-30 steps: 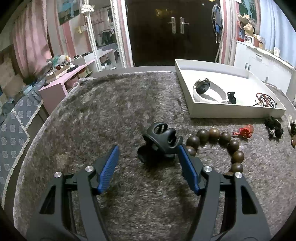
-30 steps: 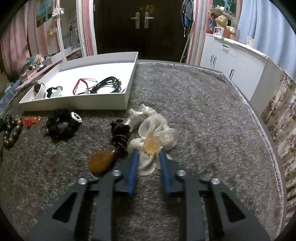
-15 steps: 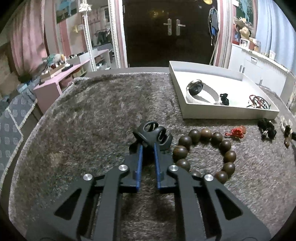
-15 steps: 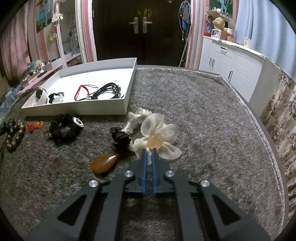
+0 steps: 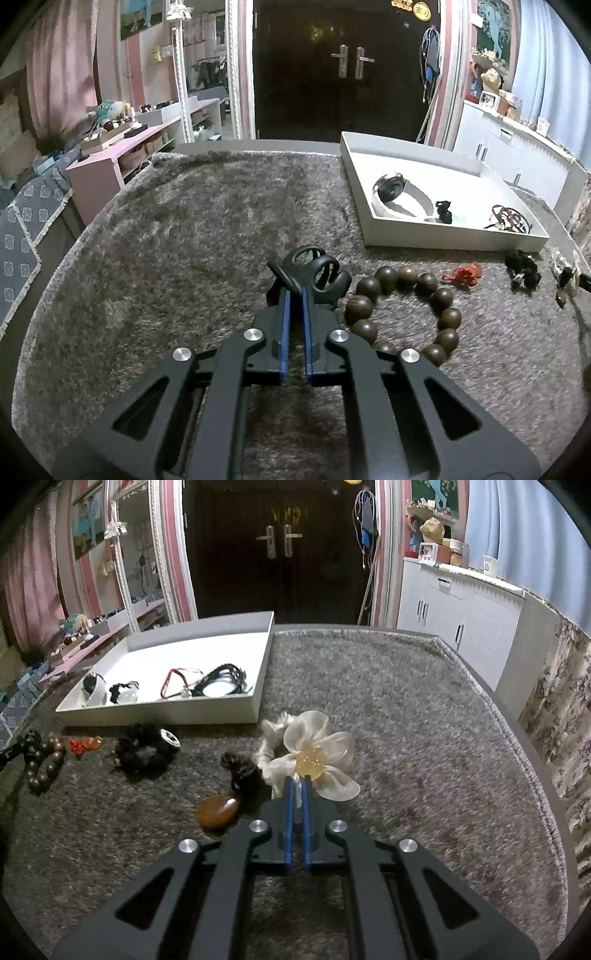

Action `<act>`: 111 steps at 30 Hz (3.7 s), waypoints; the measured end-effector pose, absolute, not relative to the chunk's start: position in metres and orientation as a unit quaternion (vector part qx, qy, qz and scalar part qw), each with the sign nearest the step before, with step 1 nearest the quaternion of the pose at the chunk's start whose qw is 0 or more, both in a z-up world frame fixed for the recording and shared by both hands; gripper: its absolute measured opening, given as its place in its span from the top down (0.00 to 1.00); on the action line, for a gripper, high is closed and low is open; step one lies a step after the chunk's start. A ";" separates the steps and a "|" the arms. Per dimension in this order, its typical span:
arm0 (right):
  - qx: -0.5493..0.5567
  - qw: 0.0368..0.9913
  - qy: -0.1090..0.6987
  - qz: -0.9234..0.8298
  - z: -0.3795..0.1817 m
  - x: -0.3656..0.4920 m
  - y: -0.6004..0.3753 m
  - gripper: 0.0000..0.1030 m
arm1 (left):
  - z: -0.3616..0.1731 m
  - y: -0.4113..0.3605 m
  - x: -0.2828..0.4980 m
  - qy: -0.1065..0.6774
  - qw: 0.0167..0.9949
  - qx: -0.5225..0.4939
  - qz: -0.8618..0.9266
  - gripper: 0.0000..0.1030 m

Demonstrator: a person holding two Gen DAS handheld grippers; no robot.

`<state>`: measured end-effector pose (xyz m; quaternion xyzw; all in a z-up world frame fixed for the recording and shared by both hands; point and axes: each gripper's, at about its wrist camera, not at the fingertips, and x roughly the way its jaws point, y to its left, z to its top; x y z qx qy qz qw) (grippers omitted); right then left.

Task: Organize jewelry
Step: 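Carry the hair clip and white flower into the tray with both tools, then open both tools to release the clip and flower, then withdraw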

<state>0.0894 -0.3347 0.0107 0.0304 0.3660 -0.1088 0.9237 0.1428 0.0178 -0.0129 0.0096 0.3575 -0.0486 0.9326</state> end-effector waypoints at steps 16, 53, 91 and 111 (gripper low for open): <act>0.023 0.948 0.306 -0.081 0.069 0.085 -0.311 0.97 | 0.045 -0.004 0.134 0.308 0.948 0.019 -0.074 0.97; 0.022 0.948 0.316 -0.034 0.057 0.264 -0.289 0.97 | 0.035 -0.122 0.287 0.314 0.942 0.044 -0.114 0.97; 0.031 0.928 0.370 -0.017 0.020 0.279 -0.294 0.89 | -0.001 -0.137 0.300 0.355 0.922 0.056 -0.144 0.78; 0.045 0.941 0.315 -0.117 0.049 0.095 -0.370 0.65 | 0.023 -0.004 0.166 0.330 0.941 0.047 -0.057 0.58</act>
